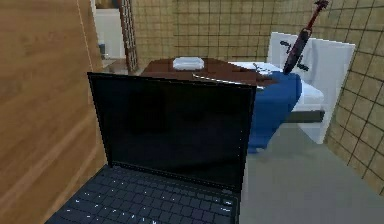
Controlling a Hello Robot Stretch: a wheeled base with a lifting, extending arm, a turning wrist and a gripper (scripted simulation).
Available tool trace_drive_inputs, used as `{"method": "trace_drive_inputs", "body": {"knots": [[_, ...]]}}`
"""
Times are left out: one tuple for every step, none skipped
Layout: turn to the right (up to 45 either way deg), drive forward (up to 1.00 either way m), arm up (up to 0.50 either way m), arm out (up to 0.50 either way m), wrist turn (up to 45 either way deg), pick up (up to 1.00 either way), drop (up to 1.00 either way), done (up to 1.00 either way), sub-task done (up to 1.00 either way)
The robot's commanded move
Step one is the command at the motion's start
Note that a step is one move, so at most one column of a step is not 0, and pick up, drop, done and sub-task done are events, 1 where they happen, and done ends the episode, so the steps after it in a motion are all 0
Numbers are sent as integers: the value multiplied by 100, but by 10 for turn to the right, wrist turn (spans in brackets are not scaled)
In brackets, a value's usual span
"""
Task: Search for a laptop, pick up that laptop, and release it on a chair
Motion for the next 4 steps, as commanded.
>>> {"method": "trace_drive_inputs", "body": {"knots": [[0, 75, 0, 0, 0, 0, 0, 0, 0], [-60, 0, 0, 0, 0, 0, 0, 0, 0], [0, 40, 0, 0, 0, 0, 0, 0, 0], [-270, 0, 0, 0, 0, 0, 0, 0, 0]]}}
